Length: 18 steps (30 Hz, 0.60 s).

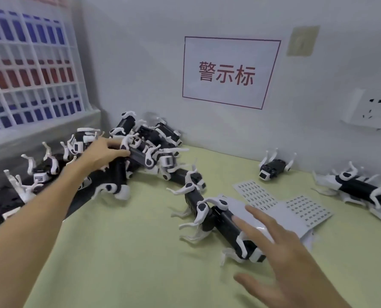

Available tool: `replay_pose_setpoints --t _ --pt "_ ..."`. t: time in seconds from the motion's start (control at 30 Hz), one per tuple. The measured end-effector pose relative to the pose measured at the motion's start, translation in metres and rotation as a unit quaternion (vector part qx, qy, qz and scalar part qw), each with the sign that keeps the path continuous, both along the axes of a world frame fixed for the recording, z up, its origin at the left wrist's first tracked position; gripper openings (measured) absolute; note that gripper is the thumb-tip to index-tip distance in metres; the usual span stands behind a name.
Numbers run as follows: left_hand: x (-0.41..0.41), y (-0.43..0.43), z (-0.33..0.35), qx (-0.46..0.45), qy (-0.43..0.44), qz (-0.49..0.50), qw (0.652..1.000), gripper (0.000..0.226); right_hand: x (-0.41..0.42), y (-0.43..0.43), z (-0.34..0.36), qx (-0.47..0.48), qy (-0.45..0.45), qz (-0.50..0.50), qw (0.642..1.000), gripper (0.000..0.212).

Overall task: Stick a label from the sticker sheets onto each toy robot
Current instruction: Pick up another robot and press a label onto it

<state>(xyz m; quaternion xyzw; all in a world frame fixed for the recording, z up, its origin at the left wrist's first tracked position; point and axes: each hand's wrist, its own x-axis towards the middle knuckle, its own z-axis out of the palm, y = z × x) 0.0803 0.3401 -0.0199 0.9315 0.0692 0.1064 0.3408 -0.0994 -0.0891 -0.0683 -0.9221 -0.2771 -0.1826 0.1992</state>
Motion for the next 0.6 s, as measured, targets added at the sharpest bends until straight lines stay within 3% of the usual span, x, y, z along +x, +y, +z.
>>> replay_pose_setpoints --t 0.1,0.33,0.5,0.6 --pt "-0.009 -0.041 -0.013 -0.081 -0.010 -0.060 0.995 0.013 0.015 0.021 -0.010 -0.037 0.056 0.002 0.998 0.074" --pt "-0.030 -0.158 -0.021 -0.140 0.022 -0.156 0.978 0.011 0.023 0.014 -0.017 0.078 0.070 -0.027 0.994 0.021" --pt "-0.050 -0.203 -0.027 -0.159 0.011 -0.127 0.979 0.049 0.017 -0.028 -0.023 0.147 0.064 -0.089 0.983 0.028" --pt "-0.057 -0.213 -0.029 -0.156 -0.029 -0.064 0.985 0.047 0.015 -0.035 -0.027 0.212 0.042 -0.108 0.970 0.034"
